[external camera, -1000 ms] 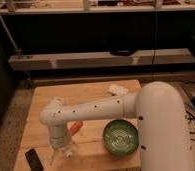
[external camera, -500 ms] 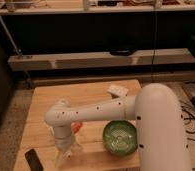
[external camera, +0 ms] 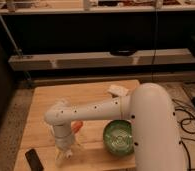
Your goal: Stand the bottle upright
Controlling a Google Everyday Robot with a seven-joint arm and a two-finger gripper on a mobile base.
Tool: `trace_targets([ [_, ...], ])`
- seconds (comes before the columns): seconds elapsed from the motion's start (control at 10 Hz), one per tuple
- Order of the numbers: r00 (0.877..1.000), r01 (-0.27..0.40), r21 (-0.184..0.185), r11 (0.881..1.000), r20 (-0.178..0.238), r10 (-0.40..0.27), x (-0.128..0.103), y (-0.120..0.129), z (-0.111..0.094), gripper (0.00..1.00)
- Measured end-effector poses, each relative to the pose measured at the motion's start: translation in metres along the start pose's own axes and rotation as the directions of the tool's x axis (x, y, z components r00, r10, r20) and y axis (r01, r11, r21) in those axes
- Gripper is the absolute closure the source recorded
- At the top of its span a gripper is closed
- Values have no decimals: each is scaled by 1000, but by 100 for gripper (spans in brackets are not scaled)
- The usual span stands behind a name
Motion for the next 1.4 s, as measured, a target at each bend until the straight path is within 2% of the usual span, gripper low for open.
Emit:
trace_targets([
  [0.1,1000,8,7,1000,5,-8,0,0,0,22],
  [0.2,1000,27,15,1000,10,-27,1,-1,-2,29],
  [0.5,998,57,18,998,19,-58,5,-4,-9,59],
  [0.6,997,66,9,998,30,-66,8,-5,-10,72],
  [0.9,994,76,-24,997,82,-74,14,-7,-3,98],
  [1.2,993,60,-38,997,105,-56,13,-4,1,100],
  [1.4,996,29,-56,998,83,-25,7,0,-6,100],
])
